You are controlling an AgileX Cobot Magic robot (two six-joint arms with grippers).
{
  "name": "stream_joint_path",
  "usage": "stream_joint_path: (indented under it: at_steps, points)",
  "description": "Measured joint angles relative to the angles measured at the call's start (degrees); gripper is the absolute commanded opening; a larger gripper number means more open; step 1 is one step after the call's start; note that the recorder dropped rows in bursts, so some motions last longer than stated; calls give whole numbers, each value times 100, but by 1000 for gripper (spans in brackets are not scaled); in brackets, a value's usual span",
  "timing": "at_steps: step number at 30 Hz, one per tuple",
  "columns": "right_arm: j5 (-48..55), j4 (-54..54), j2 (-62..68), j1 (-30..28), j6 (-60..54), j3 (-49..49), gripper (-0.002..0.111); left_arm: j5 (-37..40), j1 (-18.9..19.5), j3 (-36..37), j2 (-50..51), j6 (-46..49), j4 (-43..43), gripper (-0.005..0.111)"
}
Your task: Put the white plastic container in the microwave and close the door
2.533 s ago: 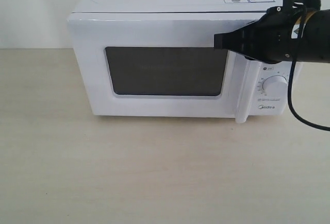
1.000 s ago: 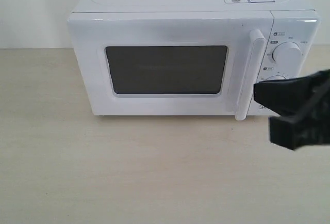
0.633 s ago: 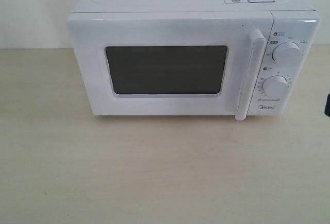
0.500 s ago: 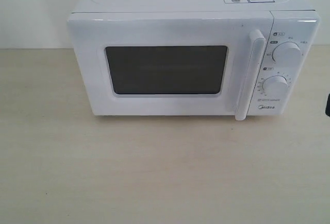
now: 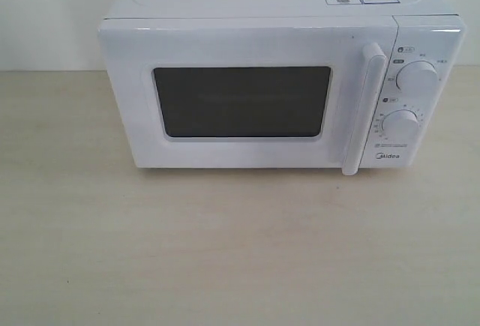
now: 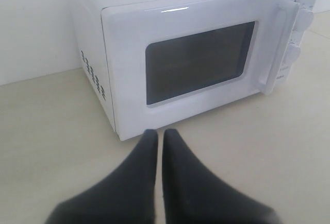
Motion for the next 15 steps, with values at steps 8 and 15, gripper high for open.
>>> stream_joint_path:
  at_steps: [8, 15]
  points:
    - [-63, 0, -626, -1470, -54, 76, 0, 0, 0, 0, 0, 0, 0, 4]
    - [-507, 0, -708, -2885, -64, 677, 0, 0, 0, 0, 0, 0, 0, 4]
